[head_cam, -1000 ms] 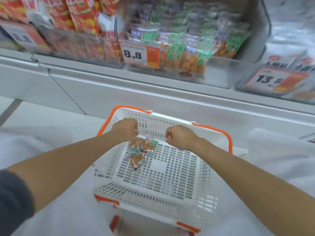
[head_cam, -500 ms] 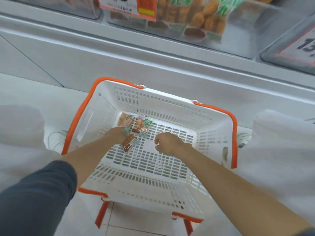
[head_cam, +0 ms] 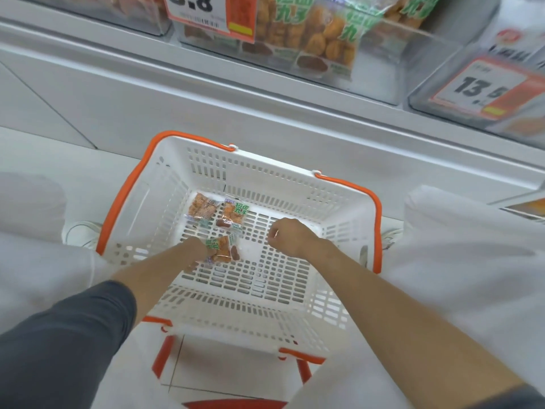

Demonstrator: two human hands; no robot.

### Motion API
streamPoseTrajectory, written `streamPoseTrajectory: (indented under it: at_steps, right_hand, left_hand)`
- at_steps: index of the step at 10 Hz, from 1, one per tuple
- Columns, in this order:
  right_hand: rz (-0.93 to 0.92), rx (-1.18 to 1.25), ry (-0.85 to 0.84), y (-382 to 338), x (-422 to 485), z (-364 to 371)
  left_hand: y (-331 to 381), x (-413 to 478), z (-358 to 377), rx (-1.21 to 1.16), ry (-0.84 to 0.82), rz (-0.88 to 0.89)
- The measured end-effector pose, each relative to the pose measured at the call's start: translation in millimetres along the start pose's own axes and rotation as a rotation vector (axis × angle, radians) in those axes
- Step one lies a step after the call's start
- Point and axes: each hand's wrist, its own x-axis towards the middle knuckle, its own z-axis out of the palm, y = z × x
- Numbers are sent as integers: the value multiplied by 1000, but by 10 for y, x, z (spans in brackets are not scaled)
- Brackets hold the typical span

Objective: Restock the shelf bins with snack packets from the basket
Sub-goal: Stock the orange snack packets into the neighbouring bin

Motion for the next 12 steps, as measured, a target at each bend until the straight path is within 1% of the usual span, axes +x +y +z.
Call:
streamPoseTrajectory:
  at_steps: [1, 2, 3, 4, 5, 6, 7, 8, 9, 10, 11, 12]
  right_hand:
    - [26, 9, -11, 59, -65, 70]
    - [50, 2, -53, 140, -66, 178]
    - [74, -25, -84, 205, -31, 235]
    - [80, -27, -85, 221, 12, 201]
    - [58, 3, -32, 198, 55, 67]
    - [23, 96, 62, 70, 68, -186]
    - [-26, 124, 26, -127, -49, -577]
    - [-17, 138, -160, -306, -369, -1062]
    - [-88, 307, -315, -410, -803, -1414]
    - [-230, 546, -159, -473, -1127, -1518]
    - [-270, 702, 54, -593, -1219, -1558]
    - [-242, 759, 147, -711, -1170, -1589]
  left_hand:
    - [-227, 612, 199, -98, -52, -19]
    - [-152, 450, 230, -170, -55, -50]
    - [-11, 48, 165, -278, -151, -114]
    - [138, -97, 184, -166, -151, -86]
    - [387, -421, 61, 15, -109, 59]
    - [745, -841, -213, 243, -177, 197]
    - [1122, -1328, -567, 357, -213, 329]
    - [1400, -1902, -956, 201, -142, 498]
    - [1454, -2292, -1265, -33, -135, 666]
    - [1491, -2512, -1371, -199, -199, 781]
    - [1587, -2670, -1355, -303, -196, 895]
    - [1621, -2679, -1383, -303, -16, 974]
